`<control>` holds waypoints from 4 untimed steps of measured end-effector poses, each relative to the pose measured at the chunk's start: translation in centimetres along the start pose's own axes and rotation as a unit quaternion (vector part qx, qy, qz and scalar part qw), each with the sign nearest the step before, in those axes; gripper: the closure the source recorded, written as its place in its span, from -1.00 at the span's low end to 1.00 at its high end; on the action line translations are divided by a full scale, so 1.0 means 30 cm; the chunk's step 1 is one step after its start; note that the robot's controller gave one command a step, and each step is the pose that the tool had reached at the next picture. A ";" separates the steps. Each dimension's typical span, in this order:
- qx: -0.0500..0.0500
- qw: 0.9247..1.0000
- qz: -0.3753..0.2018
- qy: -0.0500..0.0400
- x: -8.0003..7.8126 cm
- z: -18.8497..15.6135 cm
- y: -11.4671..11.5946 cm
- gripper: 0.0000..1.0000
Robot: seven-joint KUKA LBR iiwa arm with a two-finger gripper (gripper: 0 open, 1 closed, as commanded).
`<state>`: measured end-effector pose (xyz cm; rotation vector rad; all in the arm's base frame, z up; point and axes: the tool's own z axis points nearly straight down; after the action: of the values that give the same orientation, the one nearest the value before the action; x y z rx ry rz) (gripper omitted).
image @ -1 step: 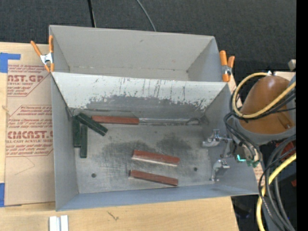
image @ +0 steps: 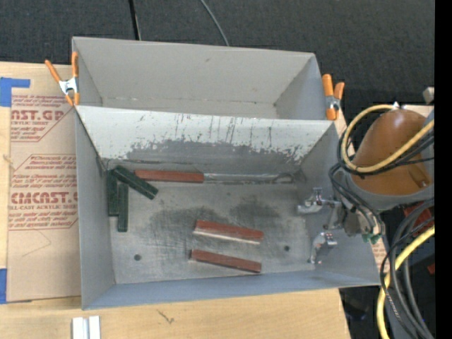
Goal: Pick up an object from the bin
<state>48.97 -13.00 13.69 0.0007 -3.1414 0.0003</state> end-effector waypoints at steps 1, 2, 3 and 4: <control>0.000 0.991 0.131 -0.003 -0.059 0.207 0.255 1.00; 0.000 0.991 0.130 0.000 -0.054 0.214 0.259 -1.00; 0.000 0.991 0.130 -0.007 -0.067 0.204 0.257 1.00; 0.000 0.991 0.130 -0.007 -0.067 0.204 0.257 1.00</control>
Offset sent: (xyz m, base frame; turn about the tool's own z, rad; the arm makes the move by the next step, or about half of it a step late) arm 0.0000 0.0000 0.0000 0.0000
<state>50.96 -5.28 7.57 -0.4112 -3.1292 0.0000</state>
